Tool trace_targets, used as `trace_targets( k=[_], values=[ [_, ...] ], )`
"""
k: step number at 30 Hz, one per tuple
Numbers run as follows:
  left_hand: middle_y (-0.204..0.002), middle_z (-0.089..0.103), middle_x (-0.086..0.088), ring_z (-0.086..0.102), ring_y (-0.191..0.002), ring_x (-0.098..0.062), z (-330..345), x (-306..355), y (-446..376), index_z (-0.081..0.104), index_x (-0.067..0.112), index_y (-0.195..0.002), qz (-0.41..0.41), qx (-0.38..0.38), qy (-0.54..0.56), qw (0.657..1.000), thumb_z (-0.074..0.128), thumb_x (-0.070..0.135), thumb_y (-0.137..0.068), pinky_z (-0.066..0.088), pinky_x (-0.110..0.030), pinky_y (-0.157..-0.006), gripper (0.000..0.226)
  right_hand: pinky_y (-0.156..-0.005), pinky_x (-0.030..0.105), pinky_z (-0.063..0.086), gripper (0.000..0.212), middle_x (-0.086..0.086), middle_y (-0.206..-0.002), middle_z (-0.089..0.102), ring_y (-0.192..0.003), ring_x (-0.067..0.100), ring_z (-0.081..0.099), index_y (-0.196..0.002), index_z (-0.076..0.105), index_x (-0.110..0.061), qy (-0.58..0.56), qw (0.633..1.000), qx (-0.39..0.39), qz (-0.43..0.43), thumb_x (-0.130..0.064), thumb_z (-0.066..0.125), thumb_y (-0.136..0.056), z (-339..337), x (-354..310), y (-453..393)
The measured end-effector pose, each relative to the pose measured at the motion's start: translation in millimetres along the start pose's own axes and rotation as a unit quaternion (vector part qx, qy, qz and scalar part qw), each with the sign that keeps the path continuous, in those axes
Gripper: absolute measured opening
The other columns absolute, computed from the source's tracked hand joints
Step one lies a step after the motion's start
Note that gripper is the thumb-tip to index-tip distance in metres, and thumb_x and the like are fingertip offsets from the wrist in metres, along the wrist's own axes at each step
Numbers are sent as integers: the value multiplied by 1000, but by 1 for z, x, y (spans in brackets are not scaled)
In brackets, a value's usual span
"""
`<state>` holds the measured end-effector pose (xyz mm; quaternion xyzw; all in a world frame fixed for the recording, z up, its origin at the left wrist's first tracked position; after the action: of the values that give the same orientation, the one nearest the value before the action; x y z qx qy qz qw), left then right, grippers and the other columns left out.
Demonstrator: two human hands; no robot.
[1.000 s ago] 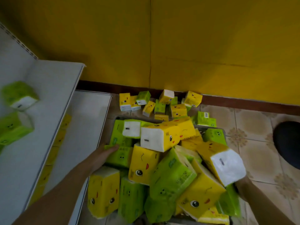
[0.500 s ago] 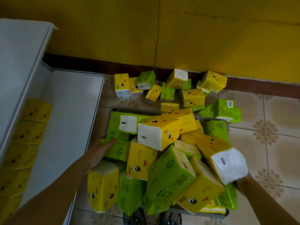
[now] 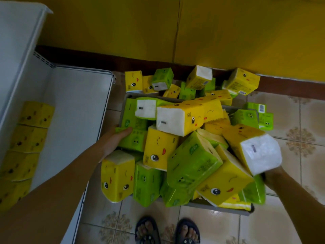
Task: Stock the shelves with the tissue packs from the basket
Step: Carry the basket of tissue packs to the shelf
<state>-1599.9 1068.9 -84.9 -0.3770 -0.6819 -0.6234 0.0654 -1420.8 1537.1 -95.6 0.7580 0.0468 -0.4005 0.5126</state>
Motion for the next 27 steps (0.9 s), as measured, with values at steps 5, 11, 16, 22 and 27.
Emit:
trace_targets(
  k=[5,11,16,22,27],
  values=[
    [-108,64,8,61,-97,-11,0,0,-3,47,32,-127,2,7,-25,1000,59,50,-91,44,-34,-83,42,-42,16,49,31,-18,-51,65,-46,-3,61,-75,67,-23,-12,999,0,-30,-48,59,-91,-3,-8,-7],
    [-151,41,-3,46,-133,-29,-20,1,0,20,26,-154,-15,60,-128,990,56,87,-59,38,-48,-110,119,-76,32,49,23,-7,-79,70,-84,20,58,-91,60,-28,52,998,21,2,-39,43,-102,-18,-26,4],
    [-139,53,-7,52,-124,-33,-24,44,41,40,20,-143,69,155,-161,972,59,67,-82,42,-37,-95,79,-108,51,39,83,1,-126,64,-114,22,59,-124,63,-30,118,991,40,-52,-86,56,-63,-20,-82,40],
    [-117,63,3,59,-110,-20,3,96,119,58,21,-122,182,204,-157,949,64,42,-90,46,-35,-92,39,-99,33,34,55,4,-142,53,-130,22,48,-138,54,-20,185,964,43,-186,-53,53,-94,12,-155,118],
    [-112,66,-5,61,-108,-27,54,95,159,56,18,-125,135,125,-182,966,60,40,-93,48,-38,-93,39,-106,39,38,65,3,-144,51,-134,22,44,-138,52,-22,299,915,36,-269,-61,58,-86,51,-179,176]
  ],
)
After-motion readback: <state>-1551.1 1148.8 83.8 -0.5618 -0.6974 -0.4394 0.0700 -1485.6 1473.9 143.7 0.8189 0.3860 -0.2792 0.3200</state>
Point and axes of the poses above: each hand's wrist, its own y-axis away from the middle knuckle, its own z-axis out of the palm, x = y × z, the point moved 10 cm from there along -y, towards the middle knuckle
